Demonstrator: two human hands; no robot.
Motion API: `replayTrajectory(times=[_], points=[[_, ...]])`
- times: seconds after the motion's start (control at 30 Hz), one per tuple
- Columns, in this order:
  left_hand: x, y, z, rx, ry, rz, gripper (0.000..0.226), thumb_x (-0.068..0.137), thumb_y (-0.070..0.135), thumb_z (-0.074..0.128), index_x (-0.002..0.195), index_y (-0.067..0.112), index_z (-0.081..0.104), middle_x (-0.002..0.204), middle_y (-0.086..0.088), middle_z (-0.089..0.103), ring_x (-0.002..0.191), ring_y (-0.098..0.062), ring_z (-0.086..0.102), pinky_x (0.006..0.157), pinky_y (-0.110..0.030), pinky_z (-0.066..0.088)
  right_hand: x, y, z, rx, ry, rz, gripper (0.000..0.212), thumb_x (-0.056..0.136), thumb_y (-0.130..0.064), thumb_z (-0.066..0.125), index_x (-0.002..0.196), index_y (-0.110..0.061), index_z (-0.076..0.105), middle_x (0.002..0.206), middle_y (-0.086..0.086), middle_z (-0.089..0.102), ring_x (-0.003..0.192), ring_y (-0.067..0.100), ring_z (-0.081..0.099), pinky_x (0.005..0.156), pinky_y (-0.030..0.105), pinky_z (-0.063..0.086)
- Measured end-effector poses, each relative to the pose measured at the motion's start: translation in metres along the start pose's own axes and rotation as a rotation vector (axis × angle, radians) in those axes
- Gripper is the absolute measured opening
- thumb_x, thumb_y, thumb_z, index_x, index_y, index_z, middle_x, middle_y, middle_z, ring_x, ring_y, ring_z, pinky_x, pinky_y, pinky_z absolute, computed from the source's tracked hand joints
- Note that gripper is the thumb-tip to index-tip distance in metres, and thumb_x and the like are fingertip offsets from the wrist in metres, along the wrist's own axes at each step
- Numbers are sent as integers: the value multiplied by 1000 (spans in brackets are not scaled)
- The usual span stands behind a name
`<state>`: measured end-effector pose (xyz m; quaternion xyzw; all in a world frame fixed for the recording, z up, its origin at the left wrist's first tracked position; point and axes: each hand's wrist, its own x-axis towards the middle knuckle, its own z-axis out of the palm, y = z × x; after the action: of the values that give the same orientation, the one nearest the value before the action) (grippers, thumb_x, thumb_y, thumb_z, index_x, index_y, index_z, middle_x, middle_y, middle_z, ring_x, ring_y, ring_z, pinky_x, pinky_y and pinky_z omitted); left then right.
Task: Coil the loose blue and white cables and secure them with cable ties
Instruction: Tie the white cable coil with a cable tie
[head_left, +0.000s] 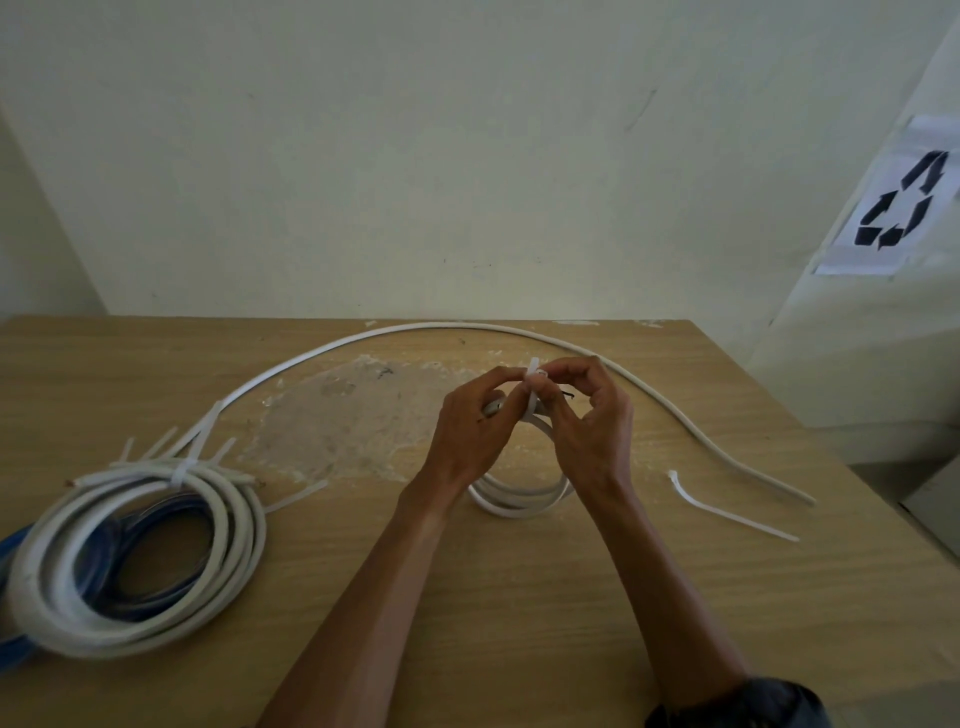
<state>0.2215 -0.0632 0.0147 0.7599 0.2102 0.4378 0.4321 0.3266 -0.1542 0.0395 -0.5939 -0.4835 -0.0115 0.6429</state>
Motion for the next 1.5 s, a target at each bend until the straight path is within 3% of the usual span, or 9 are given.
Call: replayTrajectory(times=[0.17,0.3,0.47,0.57,0.7,0.83,1.0,1.23,1.5], points=[[-4,3,3,16,102,37,29,99,42,60,128,41,64,58,-3,60,49,-11,51,51,-29,45,1,5,0,-2,-12,7,9,89,-17,78,95,-19,70,92,-8,72,94,14,69,86,43,58],[-5,8,8,-115,135,54,28,97,28,66,124,22,72,98,-1,79,78,-5,73,63,-22,57,2,9,-2,28,-32,43,12,89,-22,77,96,-14,72,97,-6,74,96,15,71,86,47,59],[-4,-1,9,25,196,159,32,97,34,64,128,27,68,116,10,73,101,-5,72,81,-35,63,-9,11,6,-149,12,-107,21,90,-38,66,107,-25,68,105,-22,66,106,13,62,90,56,51],[-4,3,7,101,202,215,34,97,37,62,128,25,68,114,11,73,100,-2,71,82,-29,61,-12,7,10,-195,69,-164,23,91,-33,67,106,-17,69,103,-25,60,104,13,58,89,48,52],[-2,-4,4,88,259,175,26,96,33,66,116,19,76,105,3,78,94,-5,73,78,-36,62,-10,7,8,-269,150,-230,15,89,-21,77,99,-11,71,106,0,63,102,15,55,88,24,46],[-1,-7,0,60,221,133,20,98,28,68,112,16,75,98,7,77,89,-5,73,74,-39,62,-12,3,9,-162,63,-216,14,91,-15,74,103,-10,68,100,-6,69,94,4,65,82,27,55],[-2,3,0,138,209,166,21,94,39,67,102,20,71,83,25,64,81,5,66,67,-15,54,-10,2,6,-133,119,-219,20,90,-22,72,104,-6,70,111,1,73,105,11,68,88,24,54],[0,-2,3,171,190,225,34,95,48,62,103,17,71,93,8,71,85,-3,67,68,-22,56,-6,6,4,-130,125,-207,14,88,-9,76,100,-3,71,96,-1,73,93,16,69,80,45,58],[5,-1,-4,154,151,117,28,94,48,63,98,21,72,89,11,73,88,-2,68,72,-18,54,8,3,12,-73,18,-116,7,88,-6,75,92,-10,71,87,-7,71,85,7,67,79,19,51]])
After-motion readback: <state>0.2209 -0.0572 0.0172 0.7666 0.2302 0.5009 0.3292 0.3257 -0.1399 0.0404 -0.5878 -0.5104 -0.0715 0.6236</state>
